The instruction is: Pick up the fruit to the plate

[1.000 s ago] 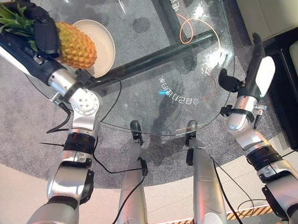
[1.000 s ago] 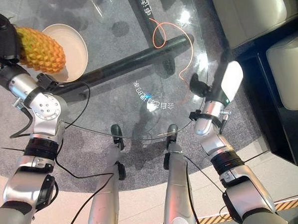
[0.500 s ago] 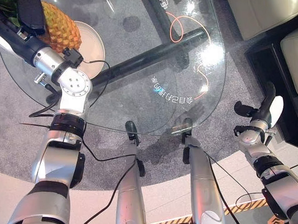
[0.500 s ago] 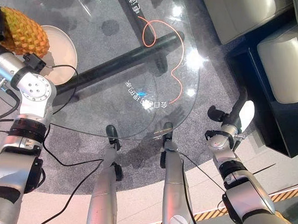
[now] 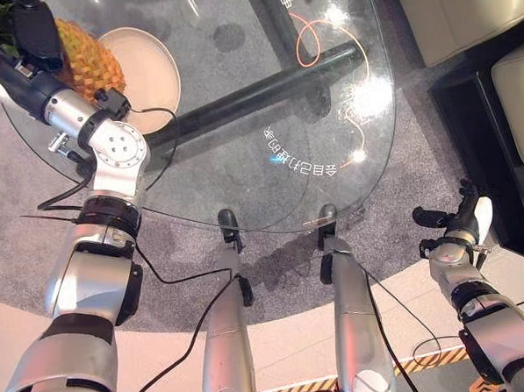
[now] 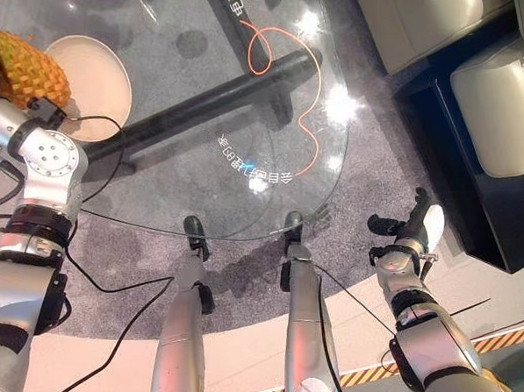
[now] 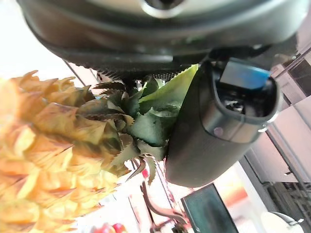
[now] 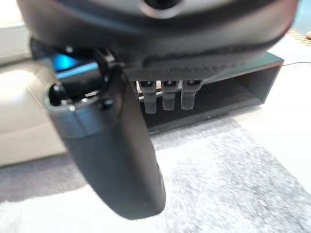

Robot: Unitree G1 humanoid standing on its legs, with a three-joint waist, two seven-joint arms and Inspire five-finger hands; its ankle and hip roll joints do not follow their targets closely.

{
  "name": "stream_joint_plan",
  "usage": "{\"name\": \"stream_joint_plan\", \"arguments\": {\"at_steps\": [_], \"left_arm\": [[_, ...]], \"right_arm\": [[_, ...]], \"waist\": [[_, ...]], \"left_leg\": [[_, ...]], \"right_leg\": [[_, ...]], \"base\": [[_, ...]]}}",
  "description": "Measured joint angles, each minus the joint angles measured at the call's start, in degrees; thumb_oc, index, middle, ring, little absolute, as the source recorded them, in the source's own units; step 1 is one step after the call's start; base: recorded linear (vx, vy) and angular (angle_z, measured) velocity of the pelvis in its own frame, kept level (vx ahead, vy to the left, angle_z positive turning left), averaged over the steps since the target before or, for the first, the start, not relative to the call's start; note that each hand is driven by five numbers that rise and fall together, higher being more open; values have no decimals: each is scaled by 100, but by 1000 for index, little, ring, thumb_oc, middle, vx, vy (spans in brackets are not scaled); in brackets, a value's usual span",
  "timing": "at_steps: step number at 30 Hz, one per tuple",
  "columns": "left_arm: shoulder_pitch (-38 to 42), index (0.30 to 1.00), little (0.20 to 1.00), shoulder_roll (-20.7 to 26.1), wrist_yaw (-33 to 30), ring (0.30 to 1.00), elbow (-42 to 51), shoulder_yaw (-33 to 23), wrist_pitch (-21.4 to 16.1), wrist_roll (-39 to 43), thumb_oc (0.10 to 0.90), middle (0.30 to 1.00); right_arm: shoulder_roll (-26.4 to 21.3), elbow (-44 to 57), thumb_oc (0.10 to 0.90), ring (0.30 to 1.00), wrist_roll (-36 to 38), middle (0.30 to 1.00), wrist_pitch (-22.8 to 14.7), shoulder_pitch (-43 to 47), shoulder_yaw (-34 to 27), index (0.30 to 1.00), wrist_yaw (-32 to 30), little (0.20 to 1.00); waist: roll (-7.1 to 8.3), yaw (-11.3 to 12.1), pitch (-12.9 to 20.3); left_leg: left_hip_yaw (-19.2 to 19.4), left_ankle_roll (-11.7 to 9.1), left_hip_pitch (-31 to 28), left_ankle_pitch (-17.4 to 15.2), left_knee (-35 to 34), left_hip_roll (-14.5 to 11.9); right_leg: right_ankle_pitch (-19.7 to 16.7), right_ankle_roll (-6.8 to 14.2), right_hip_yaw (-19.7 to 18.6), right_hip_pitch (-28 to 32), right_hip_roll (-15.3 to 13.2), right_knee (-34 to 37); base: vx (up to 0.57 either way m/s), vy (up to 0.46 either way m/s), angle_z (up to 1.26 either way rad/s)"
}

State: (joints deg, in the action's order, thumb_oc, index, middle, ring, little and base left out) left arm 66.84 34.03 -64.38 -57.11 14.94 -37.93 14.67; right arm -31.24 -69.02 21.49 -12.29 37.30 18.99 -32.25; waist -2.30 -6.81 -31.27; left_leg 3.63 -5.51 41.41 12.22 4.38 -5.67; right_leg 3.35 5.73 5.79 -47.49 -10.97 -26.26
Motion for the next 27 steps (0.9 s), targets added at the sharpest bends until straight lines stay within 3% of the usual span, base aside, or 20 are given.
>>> {"name": "stream_joint_plan", "arguments": {"at_steps": [18,27], "left_arm": [[160,300,200,127,515,300,-589,-6,-3,273,100,300],[500,300,200,141,517,300,-589,17,-4,268,100,300]], "right_arm": [[274,-10,800,900,-9,900,110,-28,21,900,297,900],[280,37,800,900,-79,900,94,-34,27,900,309,900]], "waist": [[348,-128,-2],[385,-145,-3]], "left_leg": [[-3,-23,265,-36,166,-82],[-2,-27,582,-71,291,-97]], "right_leg": [[-45,-61,-27,-208,94,10],[-81,-80,-52,-470,117,9]], "base": [[12,17,-1],[17,29,-1]]}}
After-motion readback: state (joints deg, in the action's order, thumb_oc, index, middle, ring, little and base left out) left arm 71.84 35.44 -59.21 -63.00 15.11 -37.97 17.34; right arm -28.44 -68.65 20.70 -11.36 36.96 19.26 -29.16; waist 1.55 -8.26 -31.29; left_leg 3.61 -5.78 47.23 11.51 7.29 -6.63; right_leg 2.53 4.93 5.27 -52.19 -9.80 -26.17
